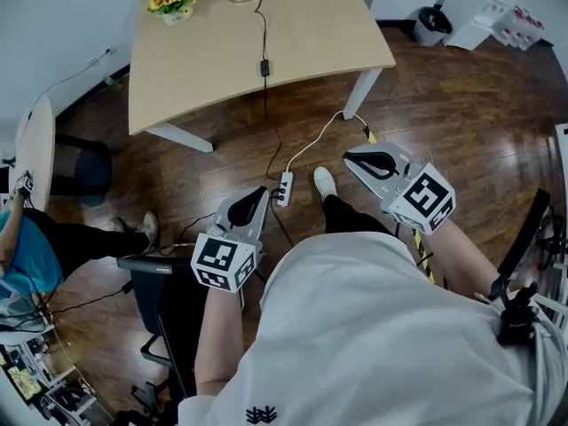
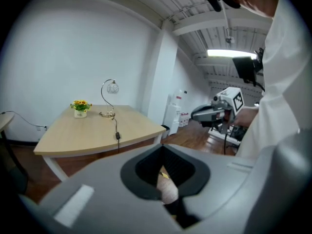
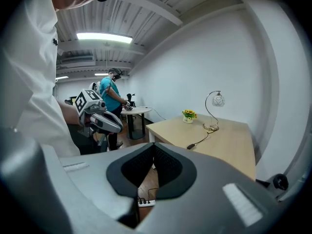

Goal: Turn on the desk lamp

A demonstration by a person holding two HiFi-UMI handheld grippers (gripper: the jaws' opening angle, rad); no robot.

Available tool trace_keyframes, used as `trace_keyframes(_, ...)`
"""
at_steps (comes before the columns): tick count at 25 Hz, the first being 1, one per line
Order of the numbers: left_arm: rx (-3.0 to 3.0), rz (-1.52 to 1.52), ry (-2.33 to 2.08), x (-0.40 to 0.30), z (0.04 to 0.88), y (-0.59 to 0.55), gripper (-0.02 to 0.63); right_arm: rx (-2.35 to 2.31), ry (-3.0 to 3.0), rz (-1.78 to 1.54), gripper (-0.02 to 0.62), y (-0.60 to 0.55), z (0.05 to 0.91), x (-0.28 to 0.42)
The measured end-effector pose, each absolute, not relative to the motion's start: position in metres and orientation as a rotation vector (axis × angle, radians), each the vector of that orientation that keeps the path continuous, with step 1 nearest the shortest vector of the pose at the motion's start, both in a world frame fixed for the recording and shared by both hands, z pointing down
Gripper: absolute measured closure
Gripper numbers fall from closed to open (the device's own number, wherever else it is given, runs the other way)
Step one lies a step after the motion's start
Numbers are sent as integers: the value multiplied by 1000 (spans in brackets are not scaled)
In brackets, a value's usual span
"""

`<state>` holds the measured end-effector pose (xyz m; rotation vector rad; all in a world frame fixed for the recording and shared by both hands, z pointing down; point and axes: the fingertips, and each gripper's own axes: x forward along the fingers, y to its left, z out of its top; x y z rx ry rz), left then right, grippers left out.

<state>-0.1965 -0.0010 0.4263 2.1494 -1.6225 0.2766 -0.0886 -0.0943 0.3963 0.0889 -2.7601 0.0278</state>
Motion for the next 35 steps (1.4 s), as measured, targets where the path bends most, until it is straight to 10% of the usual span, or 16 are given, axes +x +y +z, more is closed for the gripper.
trace_keyframes(35, 1830, 829, -1454, -342, 612, -301, 588, 39, -2688, 254, 592, -331, 453, -122)
